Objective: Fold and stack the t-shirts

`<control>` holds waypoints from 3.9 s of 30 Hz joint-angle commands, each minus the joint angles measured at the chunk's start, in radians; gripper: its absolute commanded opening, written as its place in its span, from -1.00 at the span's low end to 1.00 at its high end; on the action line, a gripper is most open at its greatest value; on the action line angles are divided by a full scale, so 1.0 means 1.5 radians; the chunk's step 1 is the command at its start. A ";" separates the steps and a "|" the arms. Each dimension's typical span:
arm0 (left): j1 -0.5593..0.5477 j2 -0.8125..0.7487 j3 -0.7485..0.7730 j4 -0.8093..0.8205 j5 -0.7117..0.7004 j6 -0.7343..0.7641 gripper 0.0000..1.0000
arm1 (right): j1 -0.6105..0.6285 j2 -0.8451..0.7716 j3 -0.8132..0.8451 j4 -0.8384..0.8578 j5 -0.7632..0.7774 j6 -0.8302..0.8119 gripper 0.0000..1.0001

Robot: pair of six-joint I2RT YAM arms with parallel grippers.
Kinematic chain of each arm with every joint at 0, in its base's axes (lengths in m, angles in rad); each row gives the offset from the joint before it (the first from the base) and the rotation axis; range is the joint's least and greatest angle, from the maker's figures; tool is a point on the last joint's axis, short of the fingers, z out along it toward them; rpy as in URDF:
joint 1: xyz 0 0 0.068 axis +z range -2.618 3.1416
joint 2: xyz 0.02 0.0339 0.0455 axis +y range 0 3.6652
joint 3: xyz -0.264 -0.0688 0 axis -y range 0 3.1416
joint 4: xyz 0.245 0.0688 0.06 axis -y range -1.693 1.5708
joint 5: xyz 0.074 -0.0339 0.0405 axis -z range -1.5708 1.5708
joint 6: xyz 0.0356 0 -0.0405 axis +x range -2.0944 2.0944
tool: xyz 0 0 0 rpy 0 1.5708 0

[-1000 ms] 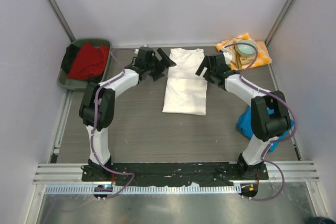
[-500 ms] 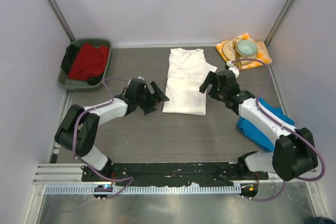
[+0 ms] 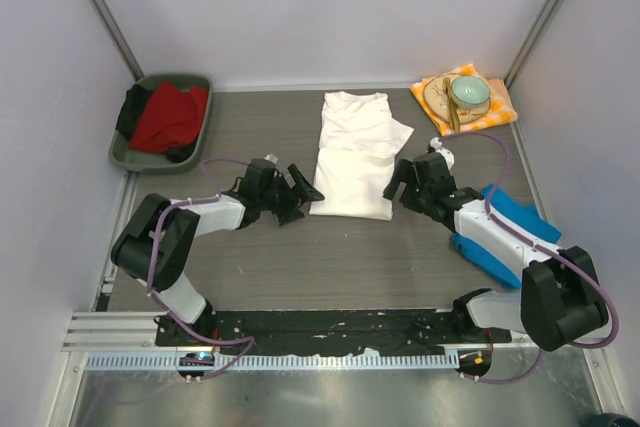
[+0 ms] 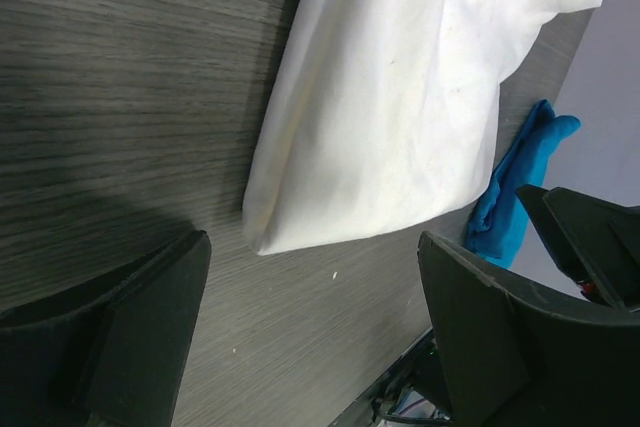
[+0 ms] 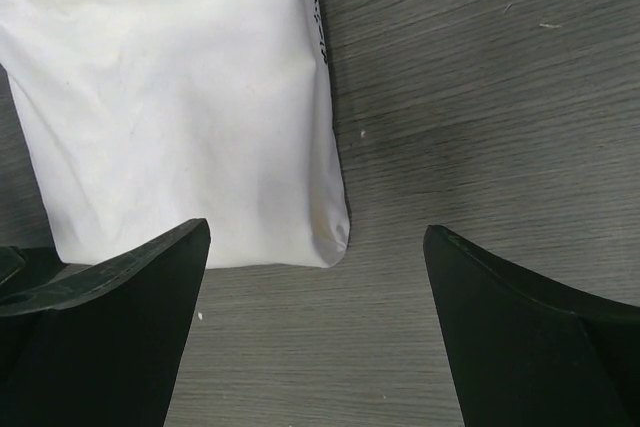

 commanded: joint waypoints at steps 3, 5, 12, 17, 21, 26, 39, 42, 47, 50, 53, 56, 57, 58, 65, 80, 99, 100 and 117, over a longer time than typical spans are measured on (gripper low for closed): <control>-0.003 0.046 0.004 0.034 0.008 -0.006 0.62 | 0.004 -0.024 -0.011 0.020 0.007 0.005 0.88; -0.005 0.062 0.010 0.036 0.009 -0.007 0.50 | 0.004 -0.024 -0.012 0.021 0.008 0.007 0.88; -0.009 0.099 0.019 0.050 0.007 -0.010 0.14 | 0.004 -0.019 -0.023 0.029 0.008 0.006 0.87; -0.013 0.111 0.020 0.060 0.003 -0.010 -0.81 | 0.004 -0.017 -0.030 0.032 0.003 0.008 0.82; -0.020 0.115 0.020 0.070 0.004 -0.012 -1.00 | 0.004 -0.016 -0.043 0.045 -0.004 0.015 0.82; -0.030 0.118 0.017 0.078 0.002 -0.017 -1.00 | 0.004 -0.015 -0.057 0.073 -0.048 0.039 0.80; -0.036 0.115 -0.004 0.096 0.003 -0.026 -1.00 | 0.006 0.011 -0.088 0.115 -0.061 0.055 0.34; -0.037 0.112 -0.010 0.099 0.005 -0.027 -1.00 | 0.006 0.030 -0.093 0.127 -0.059 0.055 0.33; -0.037 0.112 -0.015 0.100 0.006 -0.027 -1.00 | 0.006 0.056 -0.096 0.148 -0.063 0.053 0.35; -0.037 0.116 -0.017 0.103 0.008 -0.026 -1.00 | 0.006 0.069 -0.097 0.155 -0.064 0.051 0.34; -0.037 0.119 -0.020 0.106 0.008 -0.027 -1.00 | 0.006 0.080 -0.102 0.161 -0.064 0.052 0.34; -0.037 0.117 -0.025 0.107 0.006 -0.027 -1.00 | 0.006 0.088 -0.110 0.169 -0.059 0.051 0.25; -0.037 0.116 -0.027 0.109 0.006 -0.028 -1.00 | 0.006 0.092 -0.111 0.170 -0.057 0.049 0.14; -0.037 0.113 -0.030 0.109 0.006 -0.027 -1.00 | 0.005 0.098 -0.111 0.169 -0.059 0.048 0.12; -0.037 0.091 -0.066 0.120 0.007 -0.026 -1.00 | 0.006 0.124 -0.114 0.190 -0.060 0.048 -0.45; -0.084 -0.053 -0.196 0.112 -0.030 -0.042 -1.00 | 0.095 -0.006 -0.142 0.070 -0.018 0.061 -0.99; -0.201 -0.427 -0.121 -0.228 -0.201 -0.029 -1.00 | 0.268 -0.222 -0.065 -0.107 0.096 0.122 -0.99; -0.201 -0.421 -0.110 -0.232 -0.201 -0.021 -1.00 | 0.268 -0.215 -0.052 -0.107 0.103 0.111 -0.99; -0.083 -0.257 0.164 -0.247 -0.167 0.082 -1.00 | 0.203 -0.028 0.220 -0.056 0.163 -0.025 -0.99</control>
